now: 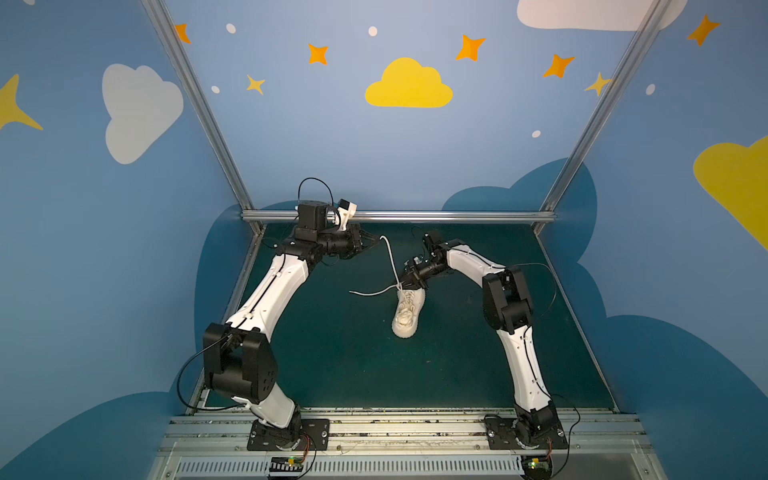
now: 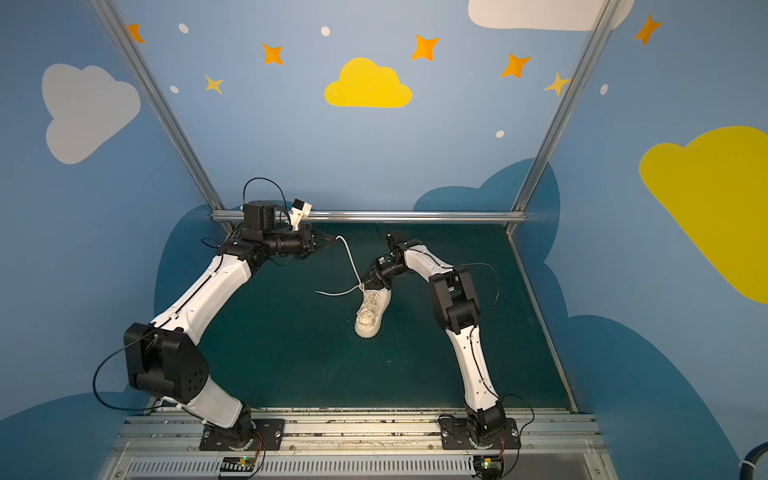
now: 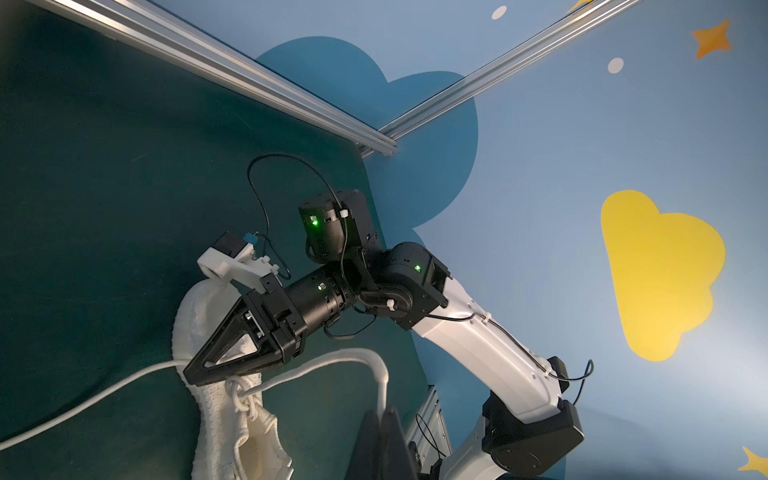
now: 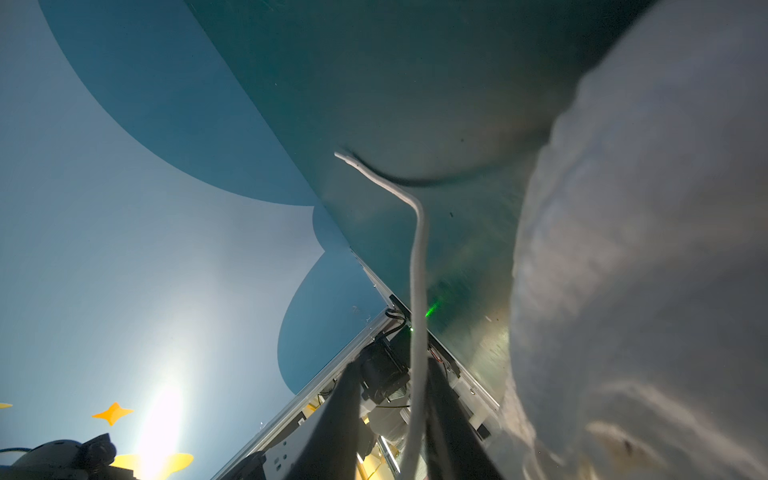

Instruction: Tie the shoes

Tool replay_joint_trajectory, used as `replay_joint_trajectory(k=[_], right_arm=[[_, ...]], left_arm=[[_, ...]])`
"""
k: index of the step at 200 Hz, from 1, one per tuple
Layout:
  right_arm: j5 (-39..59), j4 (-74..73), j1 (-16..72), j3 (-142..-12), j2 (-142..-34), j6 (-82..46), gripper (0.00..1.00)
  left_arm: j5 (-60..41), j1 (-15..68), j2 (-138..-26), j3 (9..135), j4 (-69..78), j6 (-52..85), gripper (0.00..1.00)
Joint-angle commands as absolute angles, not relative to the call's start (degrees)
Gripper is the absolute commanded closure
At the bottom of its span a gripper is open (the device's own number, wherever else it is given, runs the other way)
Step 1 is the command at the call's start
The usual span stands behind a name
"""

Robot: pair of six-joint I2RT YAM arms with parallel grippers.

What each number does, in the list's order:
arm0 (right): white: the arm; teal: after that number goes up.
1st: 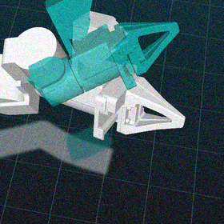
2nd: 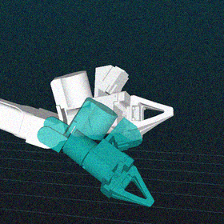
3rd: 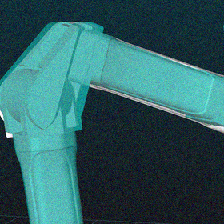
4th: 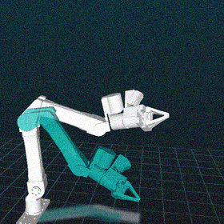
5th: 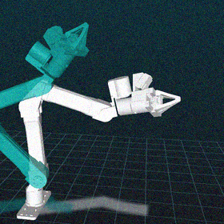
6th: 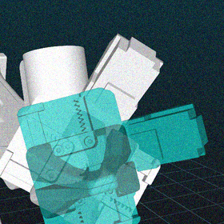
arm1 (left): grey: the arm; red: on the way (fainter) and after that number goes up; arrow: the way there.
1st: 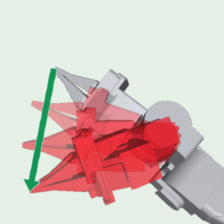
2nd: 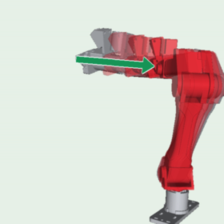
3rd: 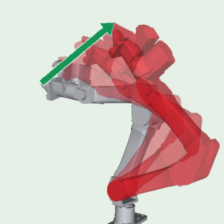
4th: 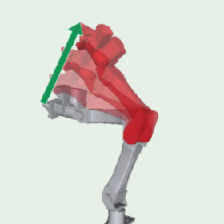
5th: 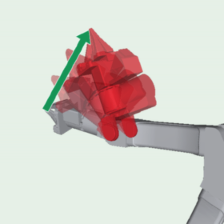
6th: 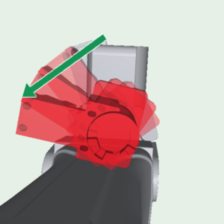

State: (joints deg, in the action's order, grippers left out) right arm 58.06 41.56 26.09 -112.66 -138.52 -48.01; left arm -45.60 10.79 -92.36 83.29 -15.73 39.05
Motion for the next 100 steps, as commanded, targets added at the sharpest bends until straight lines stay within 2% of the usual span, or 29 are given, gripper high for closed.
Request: replay_joint_trajectory(k=[1, 25, 53, 100], right_arm=[[57.1, 38.9, 26.0, -112.7, -136.6, -49.2, 0.87], [55.7, 36.9, 25.7, -111.5, -134.5, -49.6, 1.0], [53.7, 33.7, 25.2, -108.5, -130.4, -50.2, 1.0], [48.9, 28.9, 22.7, -100.6, -120.0, -50.7, 1.0]], left_arm=[[-46.1, 10.1, -90.1, 81.8, -14.8, 39.2, 0.97], [-44.8, 9.4, -88.6, 78.1, -11.2, 41.7, 0.97], [-43.8, 8.6, -86.1, 73.4, -4.1, 45.4, 0.97], [-43.1, 7.2, -85.3, 71.0, -7.5, 44.7, 0.97]])
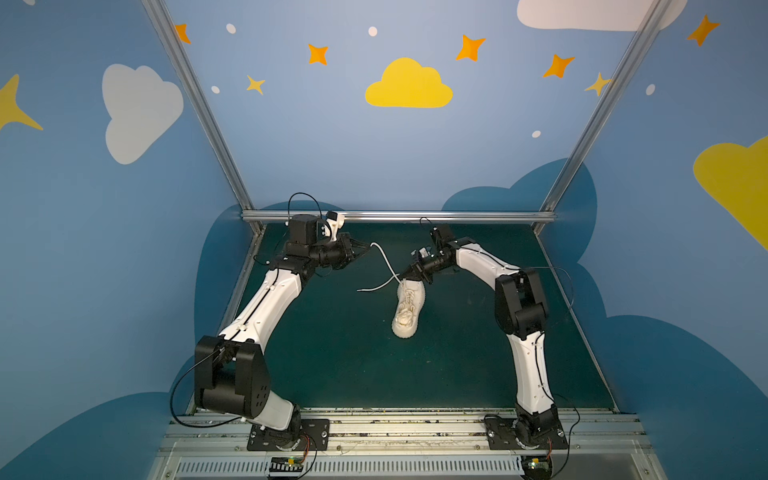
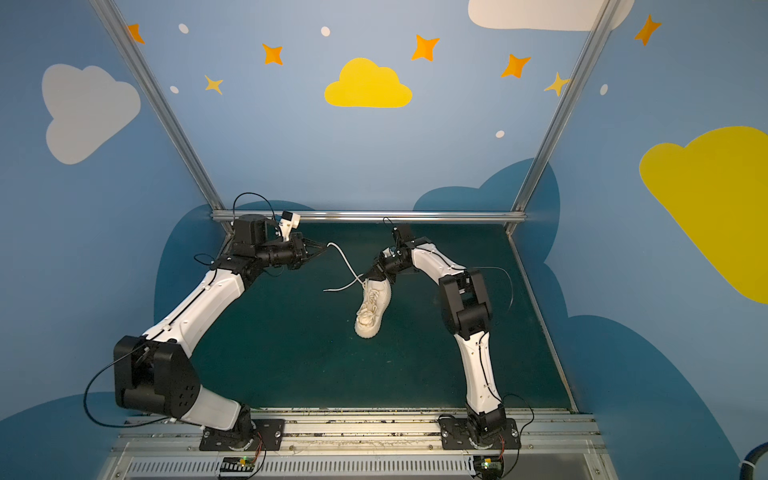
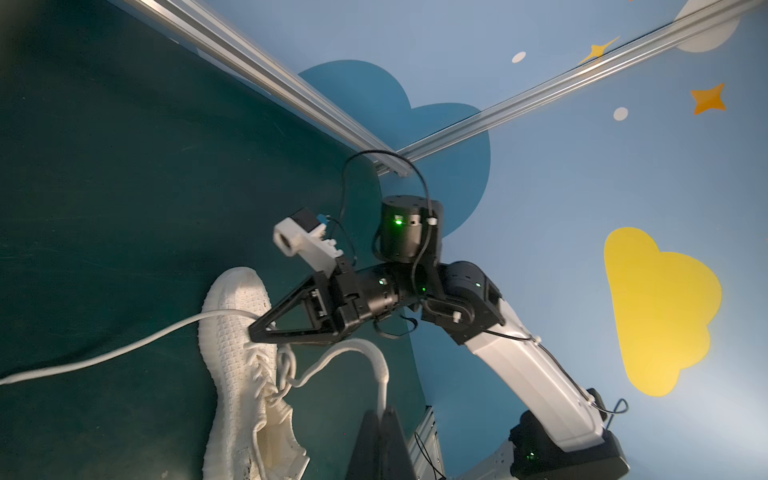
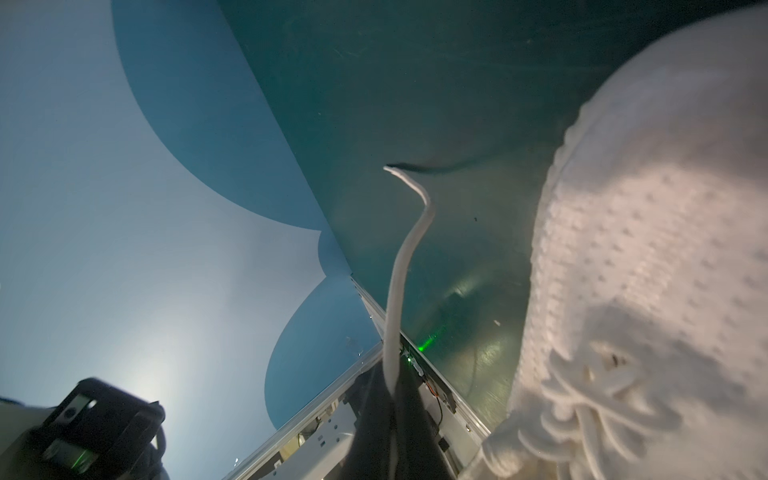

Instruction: Tie the shoes

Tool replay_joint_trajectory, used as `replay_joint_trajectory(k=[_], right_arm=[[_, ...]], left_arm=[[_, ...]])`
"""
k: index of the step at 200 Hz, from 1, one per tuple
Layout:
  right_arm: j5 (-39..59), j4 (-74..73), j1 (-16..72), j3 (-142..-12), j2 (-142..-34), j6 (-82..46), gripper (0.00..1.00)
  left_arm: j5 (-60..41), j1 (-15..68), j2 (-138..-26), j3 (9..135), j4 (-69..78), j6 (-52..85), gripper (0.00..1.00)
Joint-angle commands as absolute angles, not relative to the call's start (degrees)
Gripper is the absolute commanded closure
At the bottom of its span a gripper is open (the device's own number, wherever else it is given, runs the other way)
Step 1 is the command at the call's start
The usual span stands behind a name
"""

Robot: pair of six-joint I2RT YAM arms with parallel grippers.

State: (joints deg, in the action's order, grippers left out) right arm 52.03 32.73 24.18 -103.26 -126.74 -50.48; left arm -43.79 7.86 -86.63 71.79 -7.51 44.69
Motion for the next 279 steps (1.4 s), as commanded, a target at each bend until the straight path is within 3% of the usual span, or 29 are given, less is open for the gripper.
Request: replay_joint_trajectory(k=[1, 169, 204, 240, 279], right_arm=[[48.8, 29.0, 22.7, -100.5, -119.8, -50.7, 1.0], [36.2, 28.5, 21.2, -83.9, -100.0, -48.1, 1.0], [36.5, 30.5, 21.4, -84.8, -100.4, -44.0, 1.0], [37.3, 38.5, 22.6, -93.8, -105.8, -39.3, 1.0], [34.6, 35.1, 25.1, -92.0, -103.1, -37.7, 1.0]], left_arm=[[-43.1, 7.1, -85.3, 70.9, -7.5, 44.7, 0.97], [-41.8, 6.5, -97.7, 79.0, -11.2, 41.8, 0.97], [-42.1, 6.8, -96.6, 77.8, -12.4, 41.2, 0.97], [-41.7, 7.5, -94.3, 76.0, -15.2, 39.1, 0.97], [-44.0, 8.0, -98.2, 77.2, -14.4, 40.5, 0.97]])
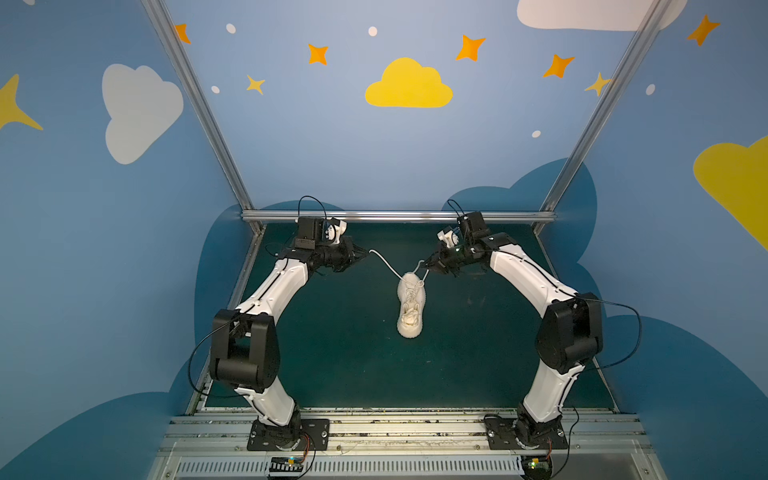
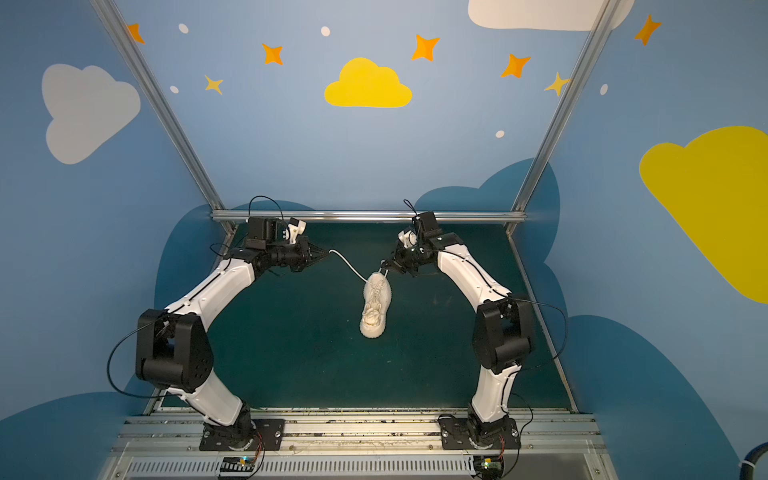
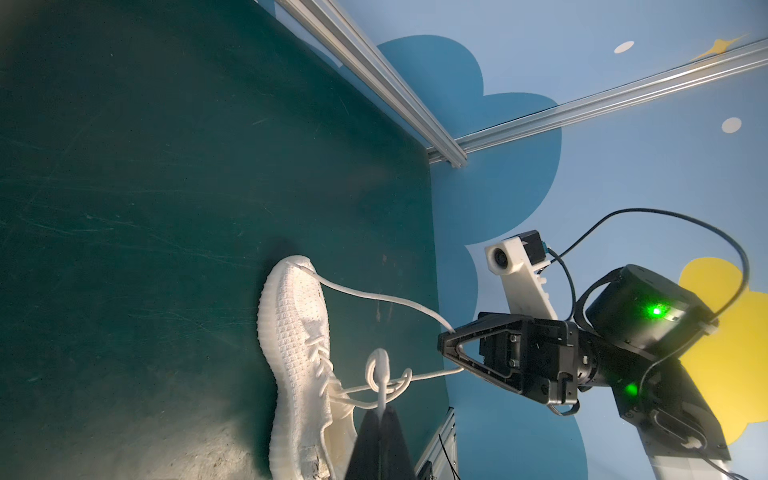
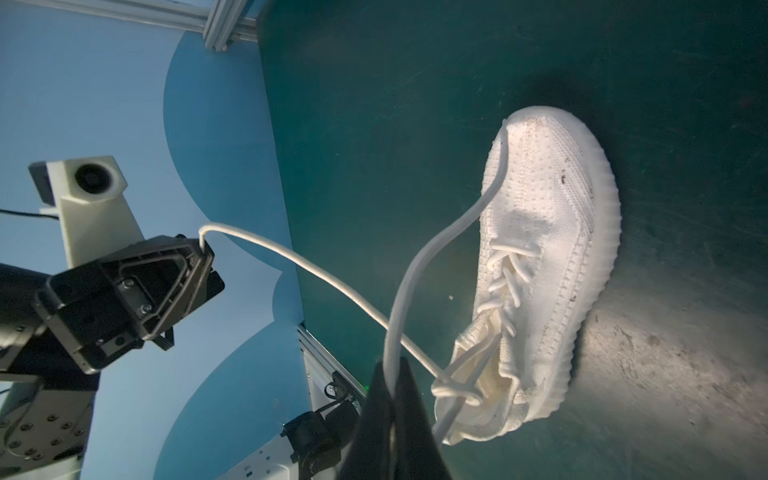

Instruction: Tie the shoes

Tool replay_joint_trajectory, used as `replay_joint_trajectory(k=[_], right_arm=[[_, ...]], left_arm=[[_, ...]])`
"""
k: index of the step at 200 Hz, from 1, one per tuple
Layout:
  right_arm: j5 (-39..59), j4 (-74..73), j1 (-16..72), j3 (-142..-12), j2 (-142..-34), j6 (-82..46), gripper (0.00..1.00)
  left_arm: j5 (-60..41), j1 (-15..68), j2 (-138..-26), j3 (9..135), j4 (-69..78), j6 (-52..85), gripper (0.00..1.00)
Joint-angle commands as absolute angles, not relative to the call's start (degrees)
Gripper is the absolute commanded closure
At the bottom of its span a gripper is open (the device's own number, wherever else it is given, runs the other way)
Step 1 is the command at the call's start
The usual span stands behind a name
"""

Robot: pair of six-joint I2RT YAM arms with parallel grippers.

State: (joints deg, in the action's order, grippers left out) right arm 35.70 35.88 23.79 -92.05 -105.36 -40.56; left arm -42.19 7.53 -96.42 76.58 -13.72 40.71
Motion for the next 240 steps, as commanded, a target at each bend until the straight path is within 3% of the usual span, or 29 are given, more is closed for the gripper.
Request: replay_joint_trajectory(k=[1, 83, 161, 195, 240], right_arm=[[34.6, 35.0, 25.2, -92.0, -103.0, -37.6, 1.0], [33.8, 34.0, 26.7, -92.3, -99.6, -33.2, 1.0], [42.0, 17.7, 30.9, -84.0, -93.9, -20.1, 1.0], [47.4, 25.0, 31.9, -85.2, -96.7, -14.8, 1.0], [44.6, 42.2, 35.1, -92.7, -104.4, -9.1, 1.0]], left_arm=[[-44.0, 8.0, -98.4, 77.2, -14.4, 40.5, 0.97], [-46.3, 10.6, -110.7, 84.8, -17.3, 38.1, 0.97], [-49.7, 15.0, -126.3, 101.8, -20.3, 37.5, 0.97], [-51.5, 16.3, -129.5, 106.8, -21.4, 37.1, 0.97], [-55.4, 17.6, -132.3, 110.6, -18.3, 39.6, 0.97]])
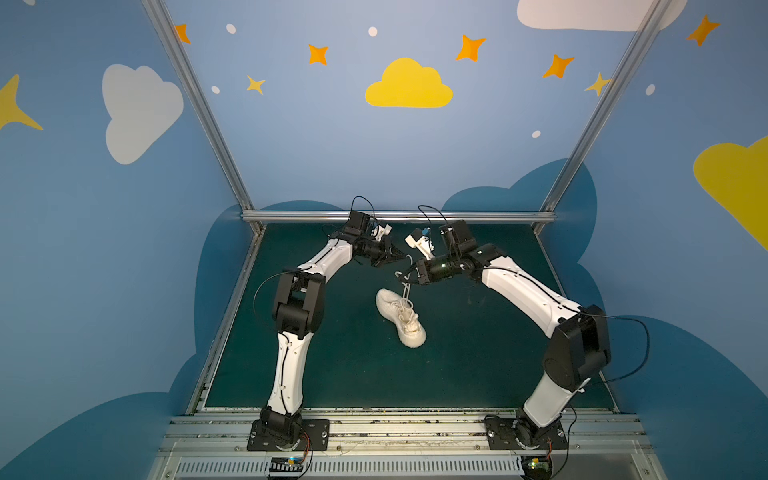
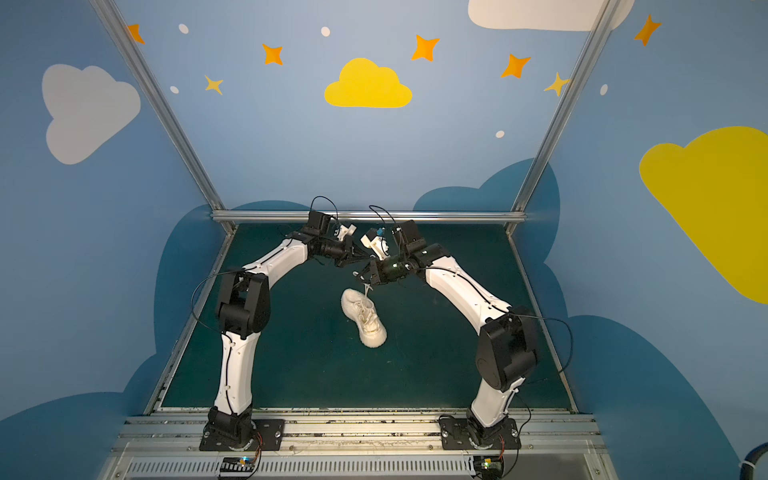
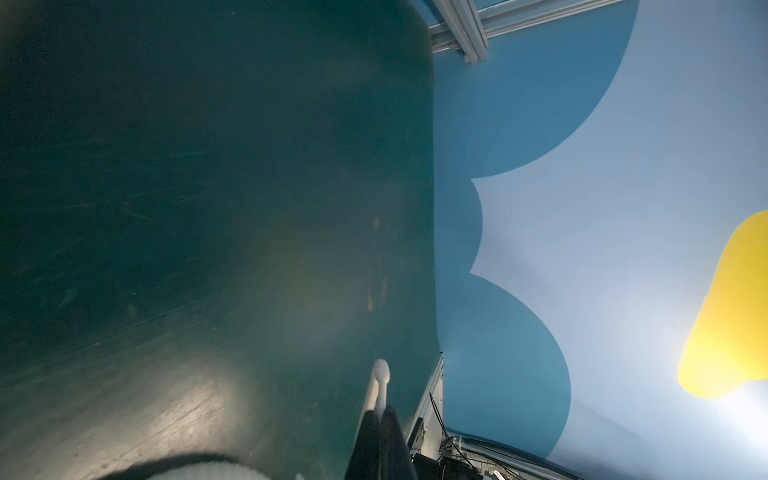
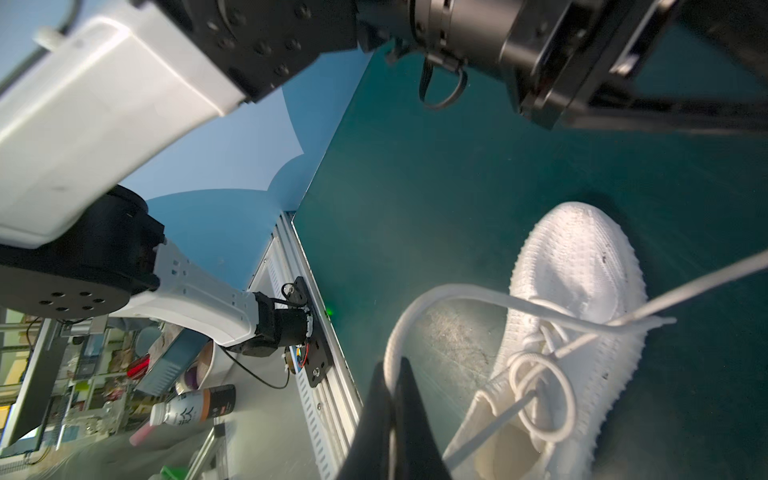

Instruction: Tie the shoes

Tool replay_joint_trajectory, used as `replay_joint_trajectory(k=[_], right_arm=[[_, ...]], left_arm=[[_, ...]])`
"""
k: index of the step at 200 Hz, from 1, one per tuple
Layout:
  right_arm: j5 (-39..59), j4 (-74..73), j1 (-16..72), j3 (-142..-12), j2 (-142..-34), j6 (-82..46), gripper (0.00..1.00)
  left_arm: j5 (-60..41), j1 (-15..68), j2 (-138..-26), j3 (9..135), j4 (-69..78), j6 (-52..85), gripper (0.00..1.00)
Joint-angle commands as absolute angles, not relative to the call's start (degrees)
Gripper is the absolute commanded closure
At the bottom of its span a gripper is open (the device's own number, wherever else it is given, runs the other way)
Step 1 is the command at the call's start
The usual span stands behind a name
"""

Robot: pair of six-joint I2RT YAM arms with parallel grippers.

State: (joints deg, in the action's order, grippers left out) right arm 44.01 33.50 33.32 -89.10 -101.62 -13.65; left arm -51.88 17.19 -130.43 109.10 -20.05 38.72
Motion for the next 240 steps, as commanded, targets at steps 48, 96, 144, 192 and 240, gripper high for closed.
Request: replay_joint_trajectory(k=[48, 96, 144, 192, 240], right_arm=[[41.5, 41.4, 37.2, -94.5, -105.4, -9.8, 0.59], [40.7, 42.0, 39.1, -96.2, -104.7, -8.8, 0.49], [37.8, 41.5, 38.6, -96.2, -102.4, -12.5, 0.49], [32.0, 40.7, 30.5, -87.4, -99.1, -26.9, 0.49], [30.8, 49.3, 26.3, -89.8, -106.0, -36.1, 0.51]], left_arm=[[-57.4, 18.0, -132.1, 109.6, -18.7, 40.3, 0.97], [-58.1, 17.8, -133.0, 109.5, -18.9, 40.0, 0.72], [-55.0, 13.7, -129.5, 108.3, -18.5, 38.1, 0.5], [-48.7, 9.5, -117.9, 97.0, -27.9, 29.2, 0.41], [-44.0, 11.1, -106.0, 77.2, -28.4, 27.7, 0.36]])
